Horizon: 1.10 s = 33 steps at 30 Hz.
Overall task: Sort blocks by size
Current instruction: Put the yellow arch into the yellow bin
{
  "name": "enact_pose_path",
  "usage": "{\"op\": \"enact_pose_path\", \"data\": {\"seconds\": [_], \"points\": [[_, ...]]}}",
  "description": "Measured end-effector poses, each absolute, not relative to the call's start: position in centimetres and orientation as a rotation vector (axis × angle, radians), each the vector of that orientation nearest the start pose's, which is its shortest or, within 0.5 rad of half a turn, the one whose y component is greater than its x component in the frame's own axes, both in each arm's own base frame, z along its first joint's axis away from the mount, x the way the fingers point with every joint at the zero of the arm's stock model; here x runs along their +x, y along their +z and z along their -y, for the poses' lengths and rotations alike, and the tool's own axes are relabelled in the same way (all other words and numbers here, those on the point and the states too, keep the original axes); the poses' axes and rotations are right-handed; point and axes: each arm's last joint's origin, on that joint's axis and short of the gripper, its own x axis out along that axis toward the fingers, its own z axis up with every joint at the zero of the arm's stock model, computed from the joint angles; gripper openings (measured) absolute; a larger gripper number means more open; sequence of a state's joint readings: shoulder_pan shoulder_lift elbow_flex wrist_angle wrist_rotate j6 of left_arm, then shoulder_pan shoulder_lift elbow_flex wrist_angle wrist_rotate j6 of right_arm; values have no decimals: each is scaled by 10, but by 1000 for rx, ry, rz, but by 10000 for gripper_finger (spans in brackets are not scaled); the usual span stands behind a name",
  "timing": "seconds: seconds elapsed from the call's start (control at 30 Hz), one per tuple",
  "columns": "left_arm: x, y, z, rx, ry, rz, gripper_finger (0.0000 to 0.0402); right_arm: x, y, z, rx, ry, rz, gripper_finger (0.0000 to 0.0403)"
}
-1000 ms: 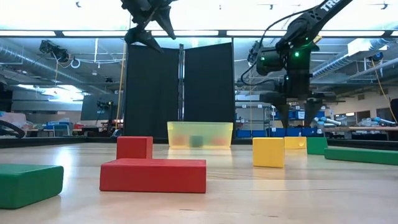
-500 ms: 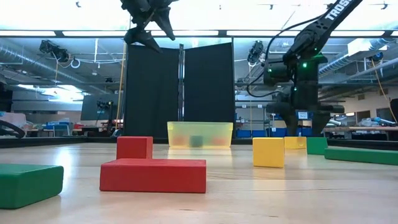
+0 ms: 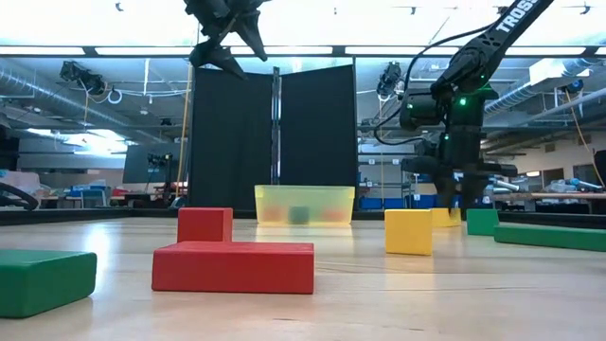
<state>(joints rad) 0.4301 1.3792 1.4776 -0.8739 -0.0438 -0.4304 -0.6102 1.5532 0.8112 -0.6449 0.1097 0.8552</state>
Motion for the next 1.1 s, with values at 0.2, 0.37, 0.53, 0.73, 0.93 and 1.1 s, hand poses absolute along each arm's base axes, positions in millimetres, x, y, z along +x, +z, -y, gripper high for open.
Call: {"op": "enact_pose_path", "data": {"seconds": [0.2, 0.37, 0.53, 0.73, 0.93, 1.1], "points": [[251, 379, -117, -549, 619, -661, 314, 207, 152, 148, 1015, -1154, -1058, 68], [251, 379, -117, -550, 619, -661, 314, 209, 153, 146, 992, -1124, -1063, 37], [251, 379, -117, -551, 619, -660, 314, 214, 153, 142, 974, -1098, -1057, 37], [251, 379, -117, -551, 619, -661, 314, 223, 153, 133, 960, -1039, -1050, 37], [251, 379, -117, -551, 619, -662, 314, 236, 159, 122, 943, -992, -1025, 37], [251, 379, -117, -552, 619, -666, 314, 248, 177, 115, 923, -939, -976, 37]]}}
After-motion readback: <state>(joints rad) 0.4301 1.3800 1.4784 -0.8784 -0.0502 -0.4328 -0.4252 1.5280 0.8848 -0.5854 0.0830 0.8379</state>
